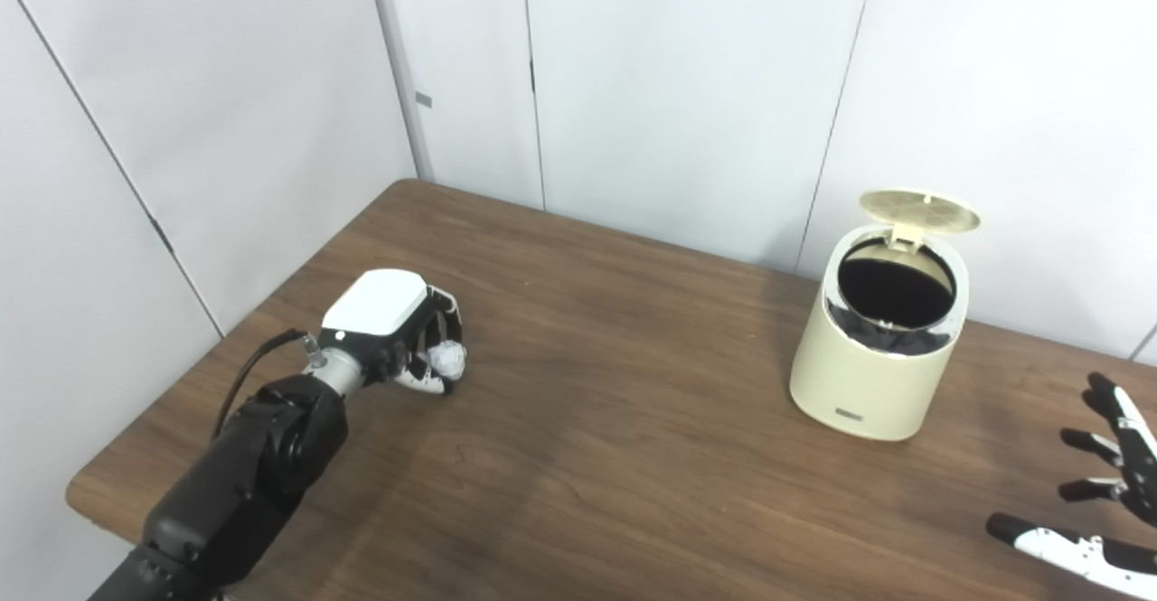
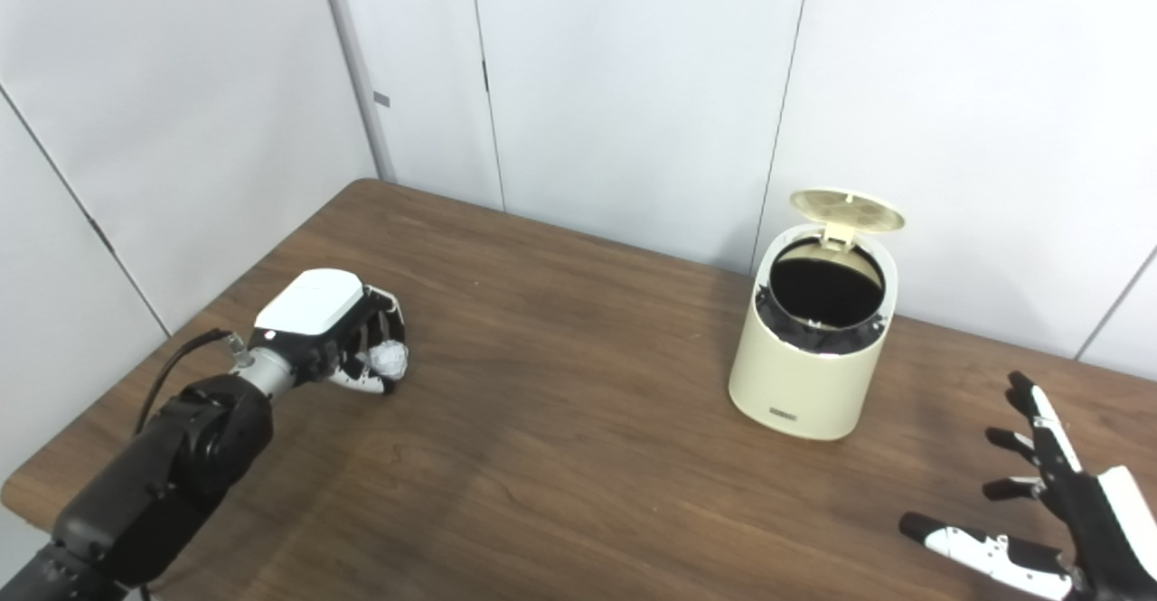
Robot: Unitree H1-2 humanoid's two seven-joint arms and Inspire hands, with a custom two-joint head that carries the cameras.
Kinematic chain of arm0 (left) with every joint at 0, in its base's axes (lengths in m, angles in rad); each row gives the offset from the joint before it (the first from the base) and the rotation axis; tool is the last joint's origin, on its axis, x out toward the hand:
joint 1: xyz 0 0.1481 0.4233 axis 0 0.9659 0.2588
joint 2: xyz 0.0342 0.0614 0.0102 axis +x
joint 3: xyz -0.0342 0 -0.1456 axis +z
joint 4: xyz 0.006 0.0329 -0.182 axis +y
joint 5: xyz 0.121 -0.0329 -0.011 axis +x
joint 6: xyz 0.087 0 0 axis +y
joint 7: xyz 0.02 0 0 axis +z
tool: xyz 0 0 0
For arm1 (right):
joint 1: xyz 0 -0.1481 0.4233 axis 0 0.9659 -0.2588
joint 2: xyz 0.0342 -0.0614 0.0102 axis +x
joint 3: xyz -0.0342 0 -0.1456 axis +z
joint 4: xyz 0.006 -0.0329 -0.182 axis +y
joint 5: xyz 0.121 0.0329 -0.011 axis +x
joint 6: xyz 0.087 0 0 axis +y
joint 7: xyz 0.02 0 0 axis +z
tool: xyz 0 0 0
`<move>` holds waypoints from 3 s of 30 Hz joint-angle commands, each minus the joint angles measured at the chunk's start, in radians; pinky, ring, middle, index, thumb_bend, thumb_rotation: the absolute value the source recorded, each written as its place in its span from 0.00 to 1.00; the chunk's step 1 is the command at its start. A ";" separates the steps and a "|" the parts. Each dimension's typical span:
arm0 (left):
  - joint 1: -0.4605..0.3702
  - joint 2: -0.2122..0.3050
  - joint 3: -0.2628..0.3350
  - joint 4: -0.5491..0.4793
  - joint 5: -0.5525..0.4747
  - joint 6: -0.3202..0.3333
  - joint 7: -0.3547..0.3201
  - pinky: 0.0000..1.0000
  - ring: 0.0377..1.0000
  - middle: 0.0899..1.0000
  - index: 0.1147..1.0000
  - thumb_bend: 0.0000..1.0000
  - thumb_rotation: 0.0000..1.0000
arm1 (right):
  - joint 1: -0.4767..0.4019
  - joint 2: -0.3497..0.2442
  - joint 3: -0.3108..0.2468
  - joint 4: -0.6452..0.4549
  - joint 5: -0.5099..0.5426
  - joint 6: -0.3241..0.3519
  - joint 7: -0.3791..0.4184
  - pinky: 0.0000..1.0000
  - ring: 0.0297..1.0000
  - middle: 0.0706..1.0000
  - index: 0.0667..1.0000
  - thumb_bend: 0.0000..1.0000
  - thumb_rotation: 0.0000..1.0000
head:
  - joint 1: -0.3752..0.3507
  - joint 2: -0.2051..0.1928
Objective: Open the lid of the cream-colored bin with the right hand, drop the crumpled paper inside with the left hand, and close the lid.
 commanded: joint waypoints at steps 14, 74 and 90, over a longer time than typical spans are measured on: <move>-0.036 0.027 0.095 -0.213 -0.013 0.014 -0.001 0.42 0.36 0.45 0.45 0.50 0.00 | -0.045 -0.010 -0.012 -0.024 -0.012 -0.007 -0.012 0.64 0.84 0.95 0.99 0.75 0.31 | -0.002 0.000; -0.461 -0.403 -0.128 -0.135 -0.027 -0.081 0.071 0.28 0.32 0.42 0.49 0.49 0.00 | -0.055 0.079 0.028 0.154 -0.007 -0.201 -0.097 0.69 0.85 0.96 0.97 0.80 0.23 | -0.449 -0.143; -0.543 -0.483 -0.193 -0.038 -0.017 -0.118 0.122 0.30 0.33 0.43 0.49 0.49 0.00 | -0.062 0.089 0.039 0.147 -0.029 -0.184 -0.092 0.73 0.87 0.96 0.98 0.80 0.25 | -0.481 -0.148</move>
